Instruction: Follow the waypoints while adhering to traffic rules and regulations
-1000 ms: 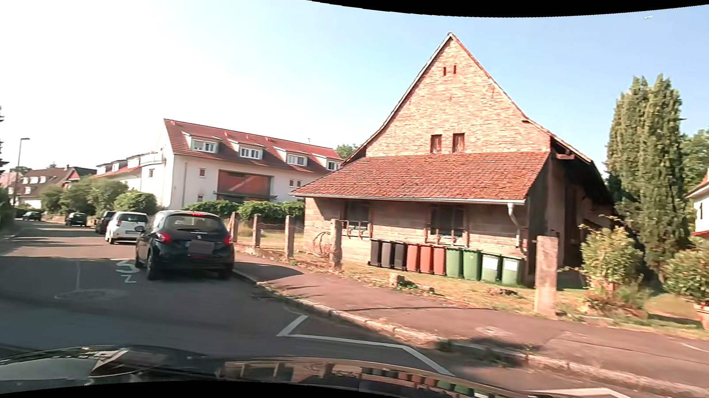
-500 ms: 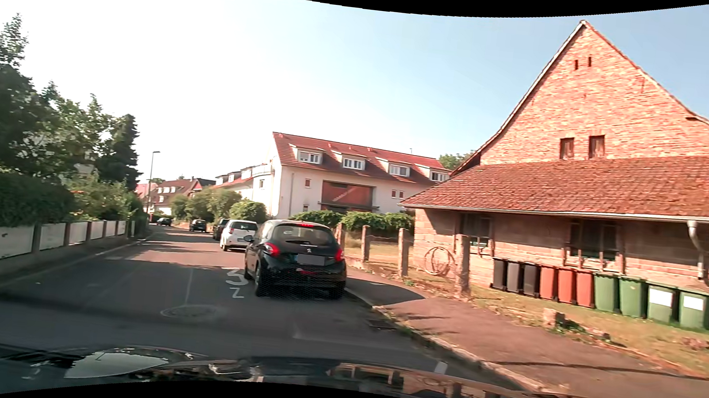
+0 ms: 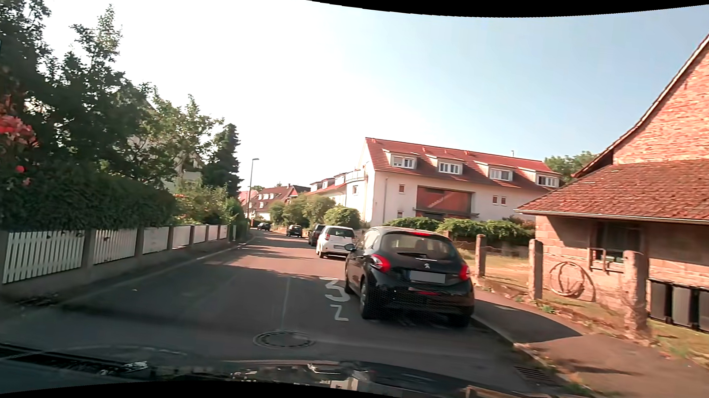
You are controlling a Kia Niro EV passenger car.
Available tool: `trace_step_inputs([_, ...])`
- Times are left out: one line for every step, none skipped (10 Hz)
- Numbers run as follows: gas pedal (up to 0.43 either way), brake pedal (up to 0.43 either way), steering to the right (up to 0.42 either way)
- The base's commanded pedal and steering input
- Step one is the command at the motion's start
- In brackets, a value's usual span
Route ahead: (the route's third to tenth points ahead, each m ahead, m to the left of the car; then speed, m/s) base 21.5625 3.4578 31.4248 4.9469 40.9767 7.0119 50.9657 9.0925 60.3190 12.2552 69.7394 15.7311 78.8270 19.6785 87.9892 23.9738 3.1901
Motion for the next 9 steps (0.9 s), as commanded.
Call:
trace_step_inputs([0.110,0.000,-0.460])
trace_step_inputs([0.110,0.000,-0.411])
trace_step_inputs([0.110,0.000,-0.376])
trace_step_inputs([0.110,0.000,-0.333])
trace_step_inputs([0.110,0.000,-0.294])
trace_step_inputs([0.110,0.000,-0.261])
trace_step_inputs([0.110,0.000,-0.221])
trace_step_inputs([0.110,0.000,-0.187])
trace_step_inputs([0.110,0.000,-0.151])
